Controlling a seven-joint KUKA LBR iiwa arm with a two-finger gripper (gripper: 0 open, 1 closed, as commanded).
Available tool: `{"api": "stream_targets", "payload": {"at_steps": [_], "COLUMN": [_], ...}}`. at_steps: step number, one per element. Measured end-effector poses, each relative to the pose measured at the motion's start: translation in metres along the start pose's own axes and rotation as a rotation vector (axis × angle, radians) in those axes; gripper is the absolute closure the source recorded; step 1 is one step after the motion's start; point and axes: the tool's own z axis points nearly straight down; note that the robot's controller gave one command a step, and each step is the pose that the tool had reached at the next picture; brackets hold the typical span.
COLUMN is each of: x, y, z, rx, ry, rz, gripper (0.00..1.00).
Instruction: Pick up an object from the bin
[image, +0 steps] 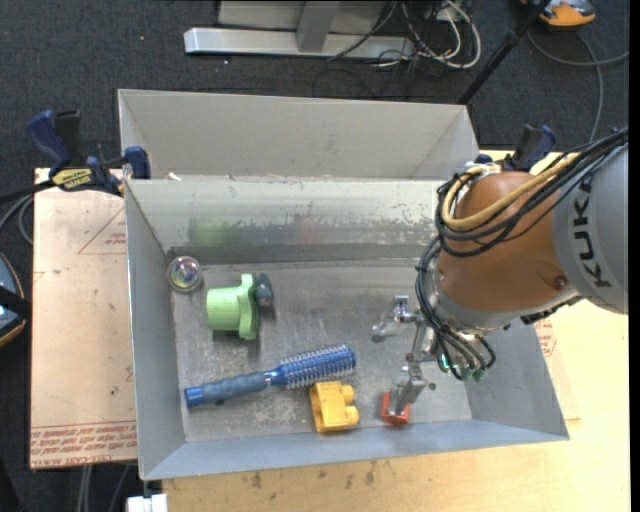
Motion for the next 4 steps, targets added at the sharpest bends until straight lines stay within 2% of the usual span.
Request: {"api": "stream_targets", "payload": {"at_steps": [1, 2, 3, 4], "x": [-0.007, -0.016, -0.025, -0.027], "y": [0.028, 0.047, 0.070, 0.072], "z": [0.111, 0.107, 0.118, 0.116], "rx": [-0.001, 0.000, 0.007, 0.004], "ry": [-0.016, -0.008, -0.011, -0.017], "rz": [0.028, -0.119, -0.375, -0.375], "gripper": [0.00, 0.00, 0.00, 1.00]}}
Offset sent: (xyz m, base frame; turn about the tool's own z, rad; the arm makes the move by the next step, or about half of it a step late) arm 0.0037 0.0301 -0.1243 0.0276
